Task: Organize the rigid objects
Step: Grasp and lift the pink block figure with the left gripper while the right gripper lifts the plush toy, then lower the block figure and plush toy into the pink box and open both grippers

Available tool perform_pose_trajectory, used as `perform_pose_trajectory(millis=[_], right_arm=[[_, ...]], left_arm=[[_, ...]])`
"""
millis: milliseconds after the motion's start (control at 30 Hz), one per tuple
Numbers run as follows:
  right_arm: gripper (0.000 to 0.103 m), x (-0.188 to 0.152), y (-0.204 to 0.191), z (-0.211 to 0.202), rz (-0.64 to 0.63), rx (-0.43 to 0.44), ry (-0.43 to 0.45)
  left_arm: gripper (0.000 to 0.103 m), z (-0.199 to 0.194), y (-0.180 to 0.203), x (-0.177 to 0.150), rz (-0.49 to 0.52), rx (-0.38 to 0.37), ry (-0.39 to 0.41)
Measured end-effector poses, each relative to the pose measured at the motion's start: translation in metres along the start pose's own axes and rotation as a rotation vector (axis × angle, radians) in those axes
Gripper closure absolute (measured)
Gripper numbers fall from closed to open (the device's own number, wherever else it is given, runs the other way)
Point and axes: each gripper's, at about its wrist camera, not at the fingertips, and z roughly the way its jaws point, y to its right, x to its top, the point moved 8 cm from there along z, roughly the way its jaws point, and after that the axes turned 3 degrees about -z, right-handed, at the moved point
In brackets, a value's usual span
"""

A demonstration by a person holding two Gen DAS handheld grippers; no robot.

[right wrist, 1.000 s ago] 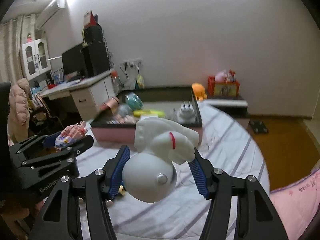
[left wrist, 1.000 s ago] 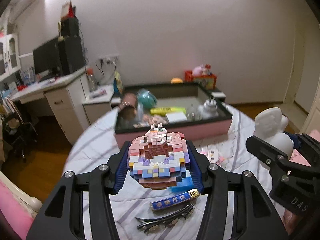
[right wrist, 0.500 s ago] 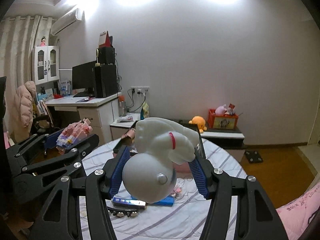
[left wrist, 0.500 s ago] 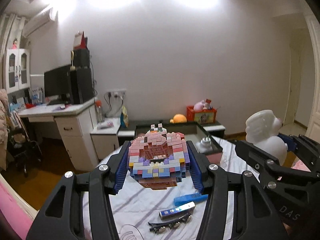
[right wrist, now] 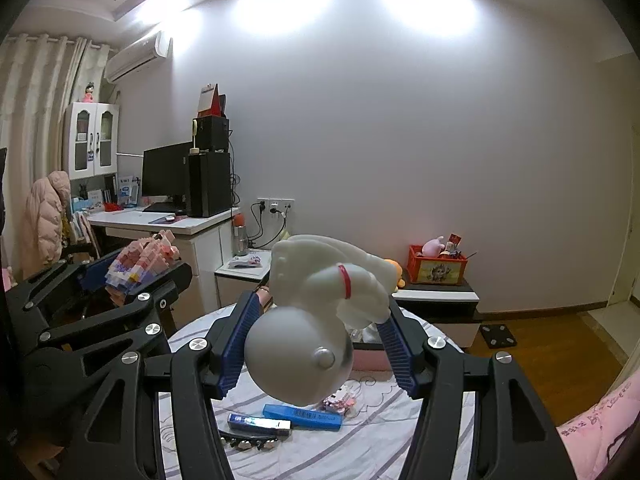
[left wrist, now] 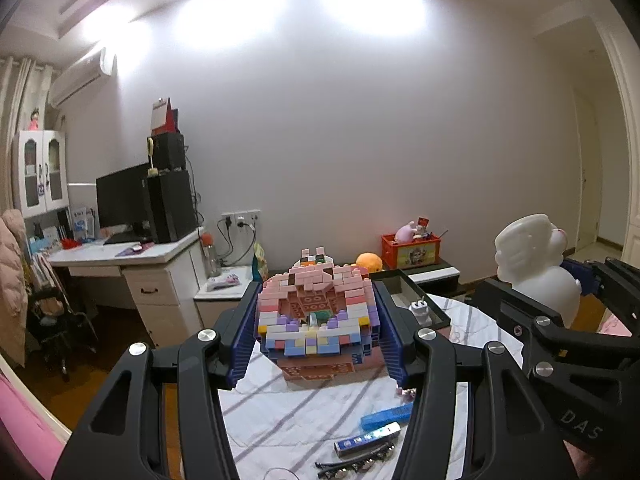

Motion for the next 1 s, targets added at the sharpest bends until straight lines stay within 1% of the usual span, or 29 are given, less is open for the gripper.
perform_pose_trajectory(millis=[233,300,433,567,633,733,767,800,833,900,1000], right_arm=[[0.042,0.006,0.004,0.011,0.003,-0.003,0.007],[0.042,0.003,0.004,0.016,0.004,-0.007,0.007],[0.042,0.007,0.007,0.035,0.005,-0.007,0.006],[0.042,0.012,0.012,0.064,-0.001,-0.004,-0.008],[0.042,0.014,0.015,0.08,-0.006,-0.007,-0.021],[0.042,0.013,0.02,0.119,-0.014,0.004,-0.064],[0.042,0.01,0.022,0.13,-0.017,0.007,-0.079],[0.042,0.008,0.023,0.141,-0.021,0.007,-0.093],[0.042,0.005,0.023,0.151,-0.024,0.009,-0.111],[0.042,-0.006,0.024,0.177,-0.031,0.02,-0.154],[0.042,-0.026,0.027,0.209,-0.033,0.03,-0.224]], left_arm=[[0.049,0.018,0.005,0.006,0.022,0.001,0.012],[0.049,0.026,0.007,0.008,0.029,0.002,0.011],[0.049,0.049,0.008,0.014,0.042,0.009,0.018],[0.049,0.085,0.012,0.015,0.06,0.005,-0.008],[0.049,0.112,0.013,0.014,0.069,-0.004,-0.042],[0.049,0.15,0.012,0.007,0.082,-0.008,-0.099],[0.049,0.168,0.01,0.001,0.086,-0.009,-0.127],[0.049,0.178,0.01,-0.004,0.088,-0.008,-0.146],[0.049,0.196,0.009,-0.014,0.099,-0.002,-0.188],[0.049,0.22,0.007,-0.029,0.109,-0.002,-0.239],[0.049,0.249,0.006,-0.053,0.089,-0.027,-0.331]])
